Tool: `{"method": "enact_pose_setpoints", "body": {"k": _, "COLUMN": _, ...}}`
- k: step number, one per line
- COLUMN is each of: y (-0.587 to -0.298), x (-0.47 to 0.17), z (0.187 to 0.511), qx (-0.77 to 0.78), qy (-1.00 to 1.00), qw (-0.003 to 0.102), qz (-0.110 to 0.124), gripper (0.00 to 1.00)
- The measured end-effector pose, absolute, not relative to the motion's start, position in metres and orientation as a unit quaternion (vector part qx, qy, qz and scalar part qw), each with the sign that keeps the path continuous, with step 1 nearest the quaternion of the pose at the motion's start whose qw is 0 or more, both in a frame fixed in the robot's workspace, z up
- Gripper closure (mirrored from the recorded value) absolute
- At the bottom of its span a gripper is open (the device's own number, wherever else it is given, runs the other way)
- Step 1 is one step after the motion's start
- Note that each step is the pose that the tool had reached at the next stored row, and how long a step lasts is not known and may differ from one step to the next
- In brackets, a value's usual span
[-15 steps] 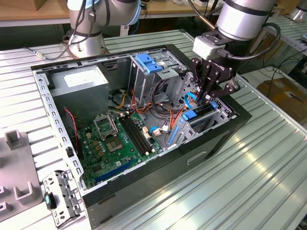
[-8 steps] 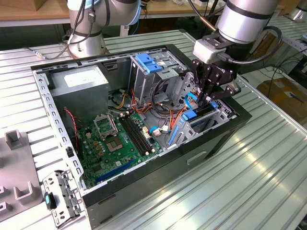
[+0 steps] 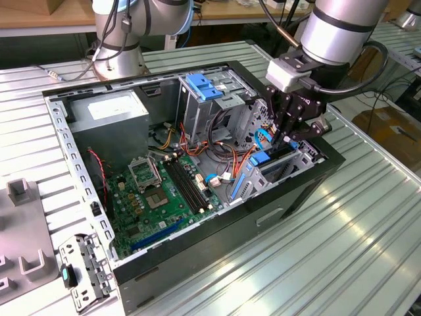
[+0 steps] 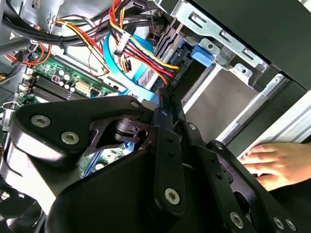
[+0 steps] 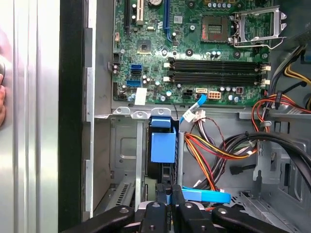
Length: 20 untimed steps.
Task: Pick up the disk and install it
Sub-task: 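Insert the second disk wire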
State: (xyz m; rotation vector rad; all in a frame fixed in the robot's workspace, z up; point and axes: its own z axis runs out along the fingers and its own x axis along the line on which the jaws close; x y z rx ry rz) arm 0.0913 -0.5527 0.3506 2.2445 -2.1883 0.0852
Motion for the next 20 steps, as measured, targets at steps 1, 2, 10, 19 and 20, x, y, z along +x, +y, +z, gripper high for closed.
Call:
{"method": "enact_pose_setpoints", "body": {"k": 1, "y": -0.5527, "x": 0.0914, "z": 0.3506, "qx": 0.716, "qy": -0.698, "qw": 0.003, "qz": 0.027, "gripper": 0.84}}
{"method": "enact_pose_setpoints", "body": {"k": 2, "y": -0.5527, "x": 0.0915, "z": 0.3505, "qx": 0.716, "qy": -0.698, "qw": 0.003, "qz": 0.027, "gripper": 0.84}}
{"method": "enact_pose_setpoints", "body": {"k": 10, "y": -0.5507, "x": 0.0937, "z": 0.3498, "qx": 0.716, "qy": -0.698, "qw": 0.003, "qz": 0.027, "gripper": 0.84}}
{"method": "enact_pose_setpoints", "body": {"k": 19, "y": -0.5504, "x": 0.0942, "z": 0.3452, "qx": 0.716, "qy": -0.698, "qw": 0.003, "qz": 0.027, "gripper": 0.84}}
{"method": "enact_pose_setpoints", "body": {"k": 20, "y": -0.5504, "x": 0.0942, "z": 0.3452, "qx": 0.716, "qy": -0.698, "qw": 0.003, "qz": 0.027, "gripper": 0.84}}
